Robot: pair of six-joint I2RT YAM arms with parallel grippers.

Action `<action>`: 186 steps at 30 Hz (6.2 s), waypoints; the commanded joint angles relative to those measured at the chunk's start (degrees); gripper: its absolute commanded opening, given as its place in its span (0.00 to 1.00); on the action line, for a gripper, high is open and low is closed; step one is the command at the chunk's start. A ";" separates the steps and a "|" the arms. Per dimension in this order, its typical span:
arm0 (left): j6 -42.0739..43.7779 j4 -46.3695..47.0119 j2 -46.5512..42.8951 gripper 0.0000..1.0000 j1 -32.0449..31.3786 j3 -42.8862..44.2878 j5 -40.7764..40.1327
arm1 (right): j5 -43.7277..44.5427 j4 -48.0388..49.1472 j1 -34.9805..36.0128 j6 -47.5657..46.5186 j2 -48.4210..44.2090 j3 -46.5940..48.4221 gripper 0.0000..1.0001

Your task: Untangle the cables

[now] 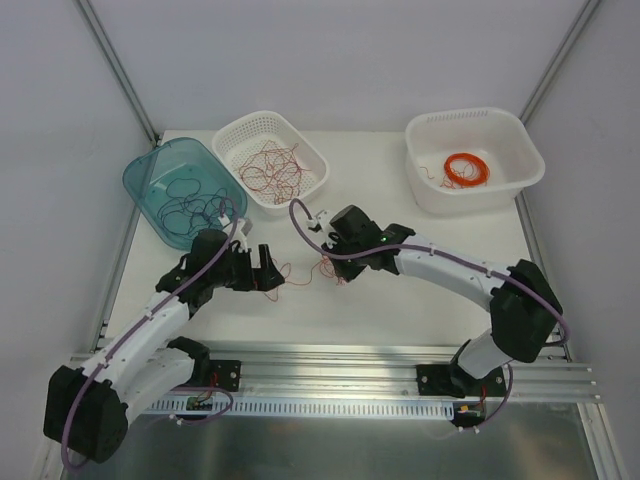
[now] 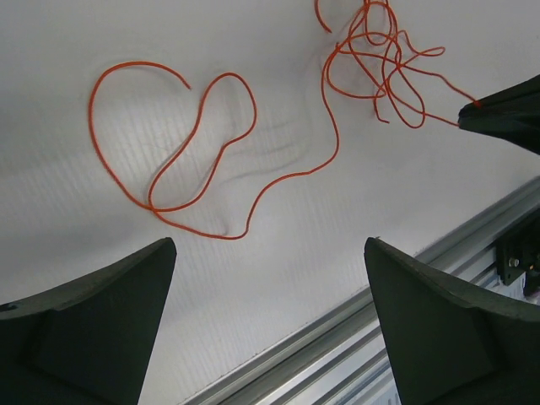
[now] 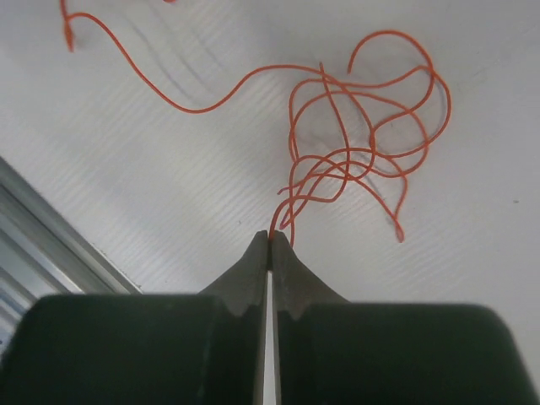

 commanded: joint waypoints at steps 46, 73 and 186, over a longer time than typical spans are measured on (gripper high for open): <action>-6.73 11.25 49.20 0.24 -18.00 25.01 -17.25 | 25.26 -16.26 -3.32 -4.63 -42.91 18.23 0.01; -6.99 5.02 29.70 0.00 -9.73 19.91 -9.16 | 31.96 -7.81 -8.15 6.33 -40.38 3.23 0.01; -5.59 1.85 1.29 0.99 -11.67 2.15 -15.32 | 7.25 -2.97 -49.03 11.88 -4.06 26.17 0.70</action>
